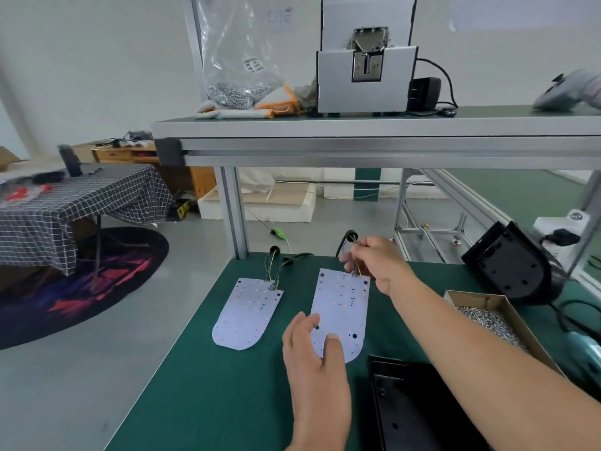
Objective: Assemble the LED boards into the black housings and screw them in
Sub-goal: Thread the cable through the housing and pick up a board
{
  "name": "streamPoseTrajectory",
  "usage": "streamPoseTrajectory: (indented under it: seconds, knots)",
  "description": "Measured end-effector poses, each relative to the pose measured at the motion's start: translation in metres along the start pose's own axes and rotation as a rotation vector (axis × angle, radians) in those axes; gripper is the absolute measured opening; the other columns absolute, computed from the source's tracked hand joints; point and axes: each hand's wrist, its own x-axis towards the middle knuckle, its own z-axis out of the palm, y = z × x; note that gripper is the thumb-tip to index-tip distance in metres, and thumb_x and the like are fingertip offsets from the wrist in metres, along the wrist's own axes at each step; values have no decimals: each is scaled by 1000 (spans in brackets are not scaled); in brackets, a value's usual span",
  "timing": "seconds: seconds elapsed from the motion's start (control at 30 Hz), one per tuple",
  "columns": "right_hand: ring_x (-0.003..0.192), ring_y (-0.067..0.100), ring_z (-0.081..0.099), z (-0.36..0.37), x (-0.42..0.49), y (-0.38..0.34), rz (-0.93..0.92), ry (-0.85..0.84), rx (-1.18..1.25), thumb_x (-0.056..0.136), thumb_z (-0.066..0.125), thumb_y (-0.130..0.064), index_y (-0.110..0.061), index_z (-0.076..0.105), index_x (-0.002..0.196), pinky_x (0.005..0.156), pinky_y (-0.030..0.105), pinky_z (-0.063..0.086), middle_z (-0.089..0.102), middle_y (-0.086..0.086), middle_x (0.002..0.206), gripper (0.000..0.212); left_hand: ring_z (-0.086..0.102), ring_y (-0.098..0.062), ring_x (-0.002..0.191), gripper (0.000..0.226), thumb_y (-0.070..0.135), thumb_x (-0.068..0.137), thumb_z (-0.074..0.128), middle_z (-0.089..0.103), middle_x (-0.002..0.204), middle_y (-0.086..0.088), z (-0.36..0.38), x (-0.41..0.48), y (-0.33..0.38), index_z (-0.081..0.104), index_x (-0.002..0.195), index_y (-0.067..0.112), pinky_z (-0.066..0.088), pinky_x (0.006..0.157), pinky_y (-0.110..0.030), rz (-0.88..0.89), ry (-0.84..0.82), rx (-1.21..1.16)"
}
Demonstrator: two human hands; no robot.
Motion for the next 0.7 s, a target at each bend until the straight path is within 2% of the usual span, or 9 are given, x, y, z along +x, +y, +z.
streamPoseTrajectory:
  seconds: [0.03, 0.13, 0.27, 0.33, 0.4, 0.47, 0.5, 0.57, 0.7]
  knots:
    - [56, 19, 68, -6, -9, -3, -11, -5, 43, 107, 53, -4, -4, 60, 93, 48, 27, 53, 78, 14, 80, 16, 41, 5, 139, 37, 17, 104, 60, 45, 146, 25, -1, 0, 0, 53, 134, 37, 36, 112, -25, -15, -7, -16]
    - [58, 17, 69, -22, -41, -12, -43, -23, 126, 107, 53, -4, -8, 58, 89, 53, 28, 55, 78, 13, 83, 19, 38, 23, 130, 54, 27, 103, 63, 42, 144, 35, -3, -2, 4, 41, 150, 43, 33, 108, -20, -52, -44, -47]
    - [64, 19, 71, -37, -86, -19, -73, -68, 260, 106, 56, 0, -5, 59, 94, 56, 29, 60, 74, 9, 80, 13, 40, 12, 137, 67, 35, 100, 66, 42, 151, 31, -3, -3, 9, 35, 159, 41, 35, 114, -25, -25, -85, -42]
    - [66, 19, 72, -43, -105, -22, -94, -96, 321, 105, 57, 1, -4, 57, 96, 59, 29, 61, 73, 8, 78, 11, 51, 15, 126, 63, 40, 98, 69, 53, 137, 36, -4, -2, 11, 40, 154, 46, 43, 104, -17, 33, -110, -25]
    - [68, 20, 73, -47, -119, -25, -112, -114, 355, 104, 57, 2, -4, 55, 97, 59, 29, 62, 73, 9, 80, 10, 58, 16, 117, 65, 39, 99, 71, 60, 130, 32, -7, -1, 11, 40, 156, 40, 45, 93, -8, 58, -143, -12]
    - [71, 22, 74, -51, -129, -26, -135, -116, 367, 103, 58, 3, -5, 55, 97, 59, 29, 61, 73, 11, 83, 11, 65, 6, 114, 48, 35, 100, 71, 67, 127, 25, -9, 1, 11, 55, 145, 38, 50, 93, -16, 85, -152, 7]
    - [71, 23, 75, -52, -132, -26, -144, -103, 377, 102, 59, 5, -6, 55, 100, 59, 29, 61, 74, 13, 85, 12, 67, 1, 110, 31, 34, 101, 71, 71, 119, 22, -11, 1, 12, 63, 130, 42, 51, 90, -21, 110, -134, 24]
    - [73, 26, 76, -55, -136, -25, -150, -59, 423, 100, 61, 7, -5, 50, 116, 59, 31, 62, 76, 16, 87, 23, 65, -1, 92, 10, 34, 101, 71, 71, 100, 20, -15, 1, 16, 67, 103, 43, 46, 74, -15, 158, -69, 33]
    - [70, 30, 75, -62, -132, -20, -119, 30, 497, 99, 56, 8, -15, 41, 144, 60, 35, 63, 76, 21, 89, 52, 53, 0, 70, 14, 28, 103, 71, 64, 80, 19, -23, -1, 26, 62, 92, 32, 40, 61, -9, 276, 17, -6]
